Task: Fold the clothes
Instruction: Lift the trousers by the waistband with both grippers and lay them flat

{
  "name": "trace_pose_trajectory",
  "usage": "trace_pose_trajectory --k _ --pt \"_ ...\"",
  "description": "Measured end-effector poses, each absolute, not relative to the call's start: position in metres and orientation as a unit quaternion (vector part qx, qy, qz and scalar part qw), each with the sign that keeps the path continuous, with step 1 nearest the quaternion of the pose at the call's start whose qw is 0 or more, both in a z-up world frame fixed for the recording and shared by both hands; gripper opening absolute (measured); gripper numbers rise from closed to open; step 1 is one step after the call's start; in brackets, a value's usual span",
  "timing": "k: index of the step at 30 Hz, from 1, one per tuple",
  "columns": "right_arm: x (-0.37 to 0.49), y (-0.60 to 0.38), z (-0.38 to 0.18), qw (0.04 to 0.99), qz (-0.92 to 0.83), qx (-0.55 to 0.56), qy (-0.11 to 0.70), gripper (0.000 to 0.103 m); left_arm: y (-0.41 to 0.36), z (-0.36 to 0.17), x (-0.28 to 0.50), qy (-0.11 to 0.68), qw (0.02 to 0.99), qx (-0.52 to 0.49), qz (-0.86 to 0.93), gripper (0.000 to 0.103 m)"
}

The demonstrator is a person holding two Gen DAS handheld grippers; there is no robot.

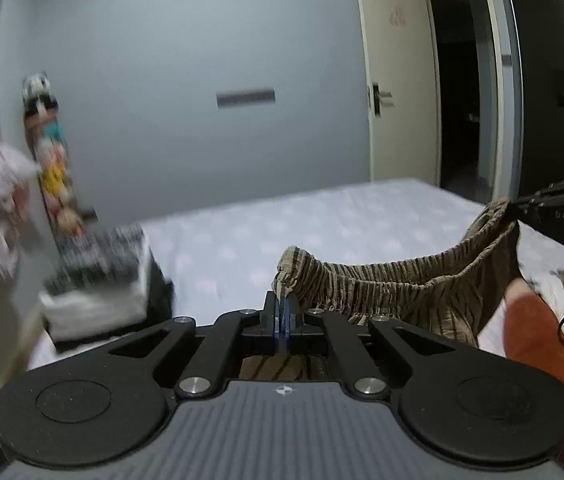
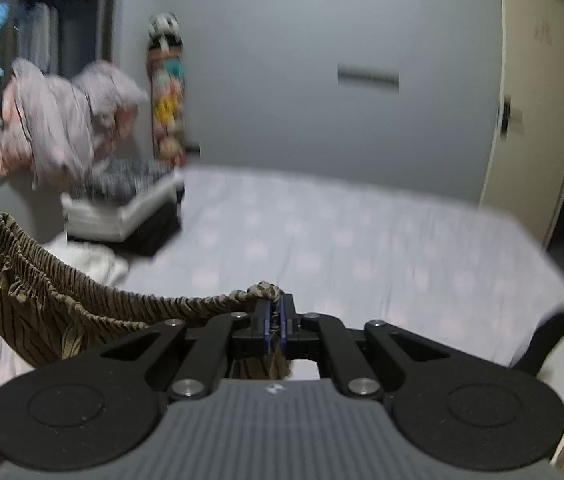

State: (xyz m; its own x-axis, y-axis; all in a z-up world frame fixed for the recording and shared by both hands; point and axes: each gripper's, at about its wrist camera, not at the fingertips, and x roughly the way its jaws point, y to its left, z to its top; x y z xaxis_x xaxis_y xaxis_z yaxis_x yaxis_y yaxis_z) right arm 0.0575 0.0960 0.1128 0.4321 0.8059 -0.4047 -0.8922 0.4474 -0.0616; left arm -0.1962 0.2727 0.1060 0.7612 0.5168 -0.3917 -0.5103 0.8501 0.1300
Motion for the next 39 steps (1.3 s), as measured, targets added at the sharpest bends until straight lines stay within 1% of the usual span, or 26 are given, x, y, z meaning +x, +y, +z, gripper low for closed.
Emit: trace_pose_trajectory --k 3,5,8,11,15,20,23,26,29,31,35,37,39 --pt "0.058 0.111 0.144 0.836 0.514 -0.143 0.127 0.005 0.284 0.129 -0.176 0.205 0.931 0.031 0.301 0.002" --pt "0.066 0.134 0.157 0.836 0.511 -0.155 0.123 0.005 0.299 0.138 -0.155 0.212 0.925 0.037 0.314 0.002" --pt "0.092 0.181 0.16 0.841 0.492 -0.179 0.138 0.005 0.329 0.145 -0.121 0.221 0.916 0.014 0.334 0.002" --pt "0.118 0.226 0.159 0.849 0.47 -0.192 0.146 0.005 0.356 0.152 -0.087 0.212 0.911 0.009 0.355 0.002" --pt "0.144 0.263 0.176 0.866 0.45 -0.173 0.131 0.004 0.375 0.178 -0.063 0.181 0.907 0.017 0.38 0.002" --pt "0.157 0.268 0.234 0.885 0.445 -0.117 0.074 0.004 0.376 0.23 -0.065 0.11 0.917 0.034 0.383 0.002" --pt "0.152 0.259 0.258 0.886 0.45 -0.107 0.041 0.004 0.371 0.236 -0.073 0.093 0.923 0.042 0.371 0.002" --pt "0.149 0.251 0.253 0.879 0.462 -0.112 0.037 0.004 0.37 0.21 -0.08 0.105 0.926 0.032 0.362 0.002" --pt "0.152 0.253 0.218 0.868 0.474 -0.129 0.068 0.004 0.37 0.157 -0.085 0.135 0.925 0.013 0.354 0.002" --pt "0.151 0.253 0.182 0.859 0.482 -0.143 0.096 0.005 0.366 0.116 -0.092 0.161 0.923 0.001 0.349 0.002" --pt "0.146 0.248 0.087 0.836 0.496 -0.174 0.158 0.005 0.356 0.015 -0.11 0.223 0.911 -0.042 0.345 0.002" --pt "0.144 0.245 0.036 0.823 0.5 -0.187 0.194 0.004 0.351 -0.035 -0.119 0.252 0.9 -0.074 0.348 0.002" --pt "0.147 0.241 -0.013 0.813 0.495 -0.183 0.246 0.005 0.347 -0.073 -0.13 0.274 0.889 -0.099 0.352 0.002"
